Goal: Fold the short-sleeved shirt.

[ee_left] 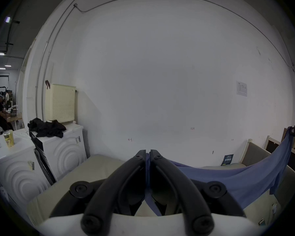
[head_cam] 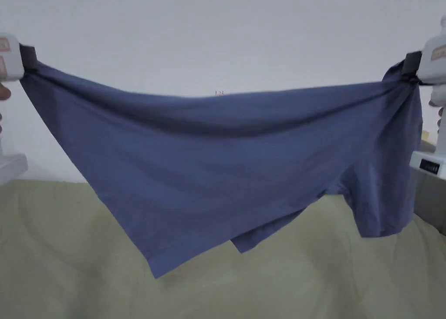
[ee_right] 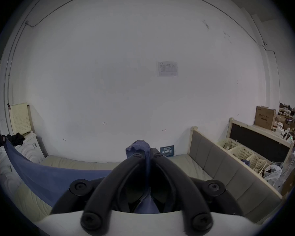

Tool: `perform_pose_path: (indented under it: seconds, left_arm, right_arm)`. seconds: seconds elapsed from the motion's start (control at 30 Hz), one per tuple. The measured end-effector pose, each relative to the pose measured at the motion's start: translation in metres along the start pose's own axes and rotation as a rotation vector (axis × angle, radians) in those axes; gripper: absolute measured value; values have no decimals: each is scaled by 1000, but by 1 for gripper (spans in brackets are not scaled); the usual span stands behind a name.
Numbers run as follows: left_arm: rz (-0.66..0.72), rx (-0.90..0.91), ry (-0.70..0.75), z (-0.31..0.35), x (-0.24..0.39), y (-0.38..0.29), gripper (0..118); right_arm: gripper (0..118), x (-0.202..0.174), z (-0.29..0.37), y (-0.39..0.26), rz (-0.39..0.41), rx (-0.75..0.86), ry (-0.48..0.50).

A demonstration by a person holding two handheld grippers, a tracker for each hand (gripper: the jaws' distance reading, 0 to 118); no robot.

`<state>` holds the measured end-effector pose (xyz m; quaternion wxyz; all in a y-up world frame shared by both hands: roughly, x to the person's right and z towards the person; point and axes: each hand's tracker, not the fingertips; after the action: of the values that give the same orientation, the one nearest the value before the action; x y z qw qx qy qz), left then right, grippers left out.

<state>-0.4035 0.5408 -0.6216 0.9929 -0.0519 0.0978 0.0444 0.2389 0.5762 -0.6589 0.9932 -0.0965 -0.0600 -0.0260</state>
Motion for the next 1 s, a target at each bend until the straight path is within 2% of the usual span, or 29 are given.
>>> perform_pose_path:
  seconds: [0.13, 0.33, 0.37, 0.5, 0.63, 0.77, 1.0]
  left_arm:
    - [20, -50, -2, -19, 3, -55, 0]
    - [6, -118, 6, -30, 19, -139, 0]
    - [-33, -125, 30, -31, 22, -151, 0]
    - [-7, -148, 12, -26, 25, -187, 0]
    - [69, -188, -74, 1, 10, -197, 0]
    - [65, -211, -112, 61, -7, -218, 0]
    - [13, -341, -137, 196, -49, -326, 0]
  right_arm:
    - [6, 0, -28, -54, -3, -55, -27]
    - [6, 12, -71, -150, -96, -196, -51]
    - [6, 11, -76, -164, -96, -216, -43]
    - [6, 9, -67, -202, -63, -207, -51]
    - [6, 22, -34, -219, -74, -222, -28]
    - [6, 44, 17, -252, -60, -233, -2]
    - [6, 73, 138, -367, 9, -383, 51]
